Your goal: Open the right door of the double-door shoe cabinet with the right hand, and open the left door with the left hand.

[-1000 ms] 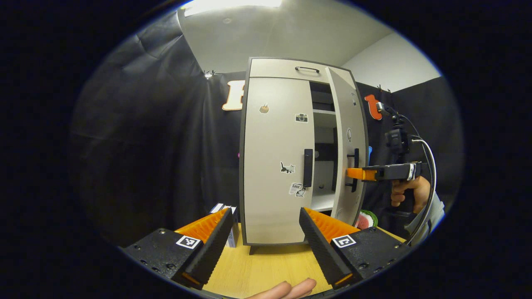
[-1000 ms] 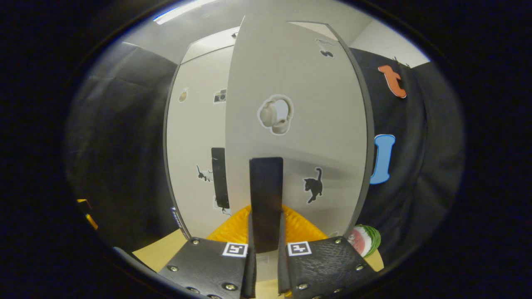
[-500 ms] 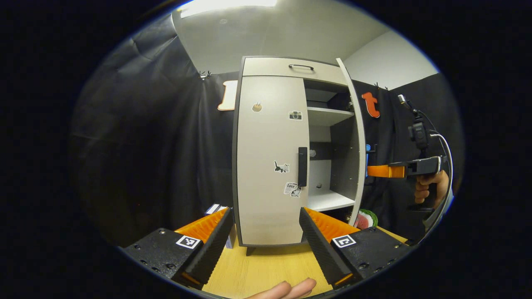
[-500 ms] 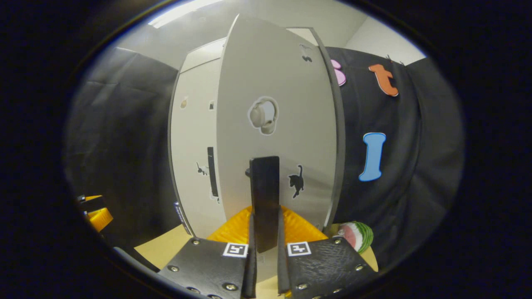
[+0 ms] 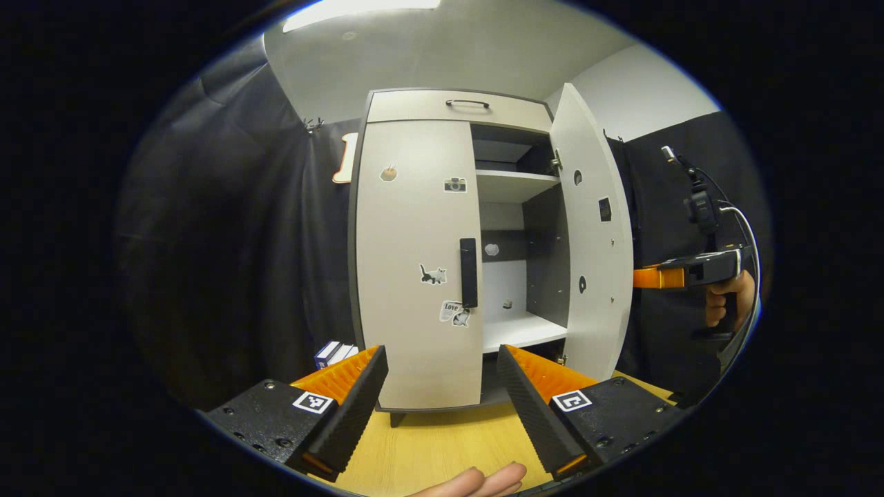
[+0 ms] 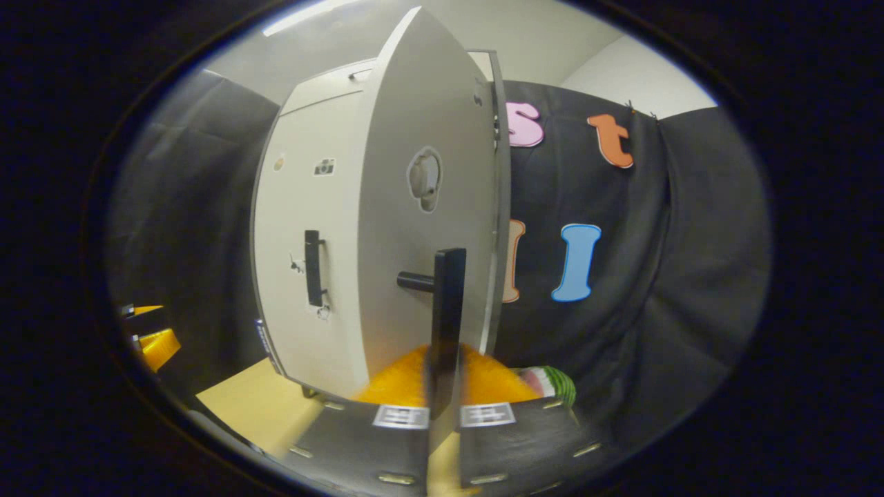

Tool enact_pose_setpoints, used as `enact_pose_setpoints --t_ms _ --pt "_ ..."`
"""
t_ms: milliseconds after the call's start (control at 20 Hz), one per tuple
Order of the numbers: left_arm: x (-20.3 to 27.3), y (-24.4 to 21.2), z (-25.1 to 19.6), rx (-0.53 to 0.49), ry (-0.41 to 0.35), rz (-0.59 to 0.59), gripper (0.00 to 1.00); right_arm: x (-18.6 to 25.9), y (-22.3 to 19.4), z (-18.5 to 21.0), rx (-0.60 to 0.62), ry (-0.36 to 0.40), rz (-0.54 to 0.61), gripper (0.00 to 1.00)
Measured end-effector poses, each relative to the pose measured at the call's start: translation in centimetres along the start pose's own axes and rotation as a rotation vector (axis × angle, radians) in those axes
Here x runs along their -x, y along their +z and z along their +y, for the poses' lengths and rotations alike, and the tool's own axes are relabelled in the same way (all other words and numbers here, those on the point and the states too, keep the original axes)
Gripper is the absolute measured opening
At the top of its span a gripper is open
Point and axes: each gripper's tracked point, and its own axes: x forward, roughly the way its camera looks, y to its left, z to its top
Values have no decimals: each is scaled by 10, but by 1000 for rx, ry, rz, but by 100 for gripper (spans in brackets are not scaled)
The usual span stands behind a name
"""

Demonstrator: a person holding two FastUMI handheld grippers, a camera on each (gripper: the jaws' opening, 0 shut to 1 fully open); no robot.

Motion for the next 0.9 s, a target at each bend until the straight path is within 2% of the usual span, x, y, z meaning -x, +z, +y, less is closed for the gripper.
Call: enact_pose_setpoints --t_ms 50,200,250,400,450,650,900 --pt "-2 -2 -3 3 -4 3 99 1 -1 -11 1 -16 6 3" --pt "-8 -9 -10 -7 -13 22 99 0 1 -60 16 -103 -8 2" --pt "-9 -11 -11 -13 -14 24 99 -3 2 -71 -19 -76 -12 1" --pt "-15 -17 -10 -19 -10 37 98 -8 -2 -68 -154 74 -2 1" --pt "-16 -19 -10 -17 -8 42 98 -8 -2 -69 -163 83 -9 1" --pt "-18 -26 -8 5 -12 71 98 -6 0 -72 -80 26 -37 1" --pt "-22 -23 -1 -1 14 64 98 0 -7 -71 -92 1 -24 2"
